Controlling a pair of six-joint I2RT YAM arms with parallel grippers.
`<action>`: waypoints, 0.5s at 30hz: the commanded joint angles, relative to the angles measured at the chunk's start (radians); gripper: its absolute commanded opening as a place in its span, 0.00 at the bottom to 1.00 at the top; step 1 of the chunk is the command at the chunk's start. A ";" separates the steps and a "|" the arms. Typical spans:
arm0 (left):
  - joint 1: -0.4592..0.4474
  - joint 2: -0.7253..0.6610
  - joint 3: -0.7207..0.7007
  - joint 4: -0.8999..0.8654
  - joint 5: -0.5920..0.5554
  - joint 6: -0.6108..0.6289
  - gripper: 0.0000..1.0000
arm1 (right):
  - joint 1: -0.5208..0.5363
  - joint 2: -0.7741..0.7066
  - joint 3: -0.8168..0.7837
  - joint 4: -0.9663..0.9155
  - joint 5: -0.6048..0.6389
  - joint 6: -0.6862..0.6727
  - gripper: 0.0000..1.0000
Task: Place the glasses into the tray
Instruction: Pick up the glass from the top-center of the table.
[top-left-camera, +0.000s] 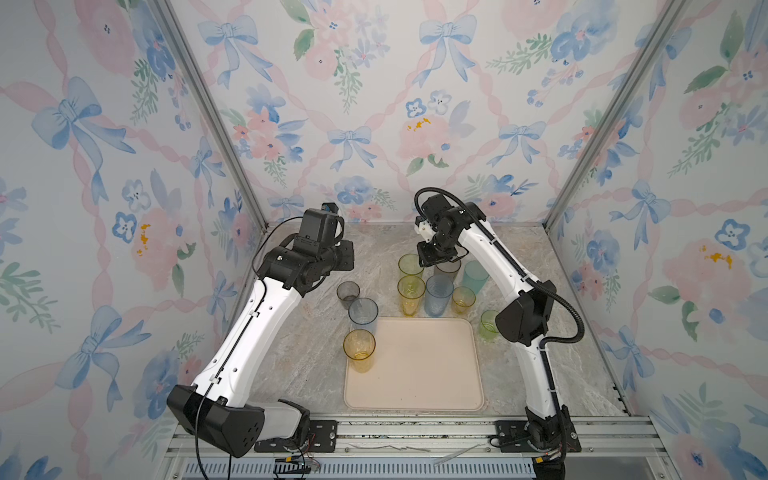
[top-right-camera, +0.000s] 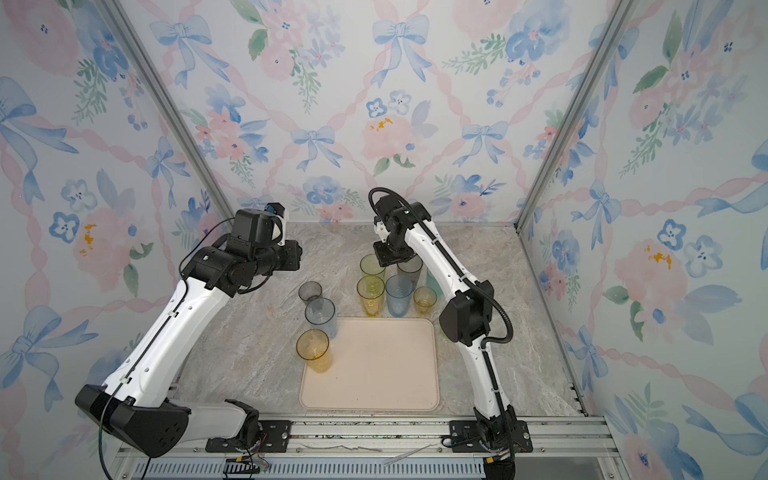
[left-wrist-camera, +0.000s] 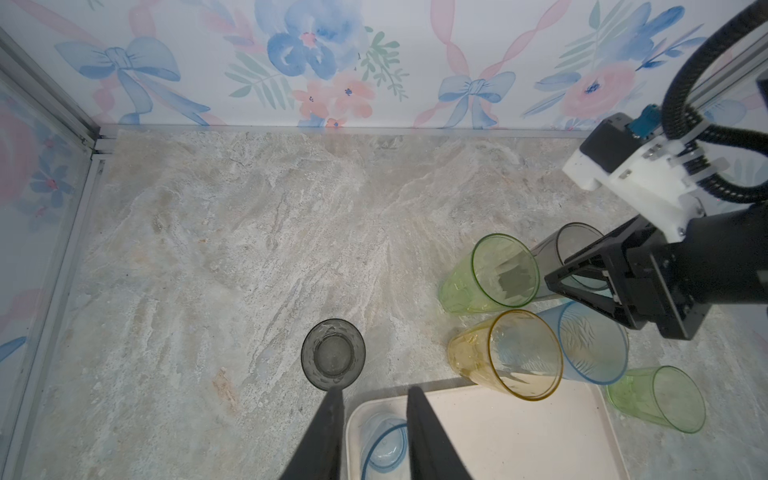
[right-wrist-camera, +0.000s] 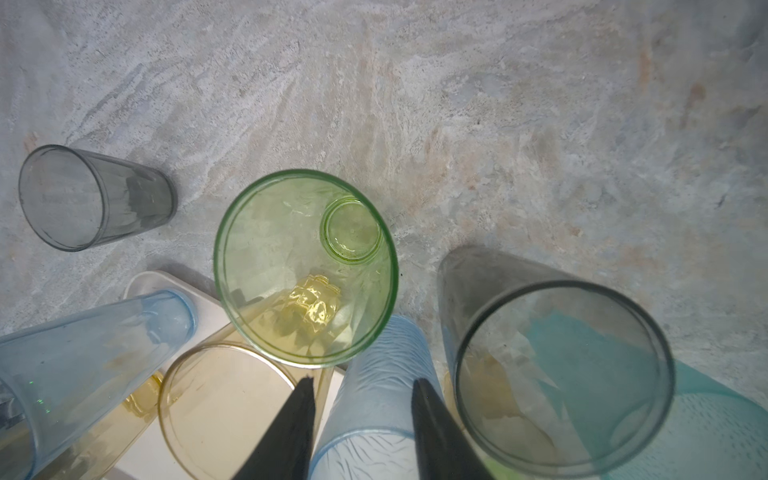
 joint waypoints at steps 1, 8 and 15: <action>0.016 0.009 0.014 0.016 0.037 0.038 0.29 | 0.013 0.018 0.029 -0.015 0.019 0.000 0.42; 0.047 0.011 0.013 0.016 0.058 0.065 0.29 | 0.014 0.071 0.059 -0.002 0.009 0.017 0.40; 0.091 0.005 0.009 0.016 0.087 0.090 0.30 | 0.013 0.120 0.102 0.039 0.016 0.040 0.38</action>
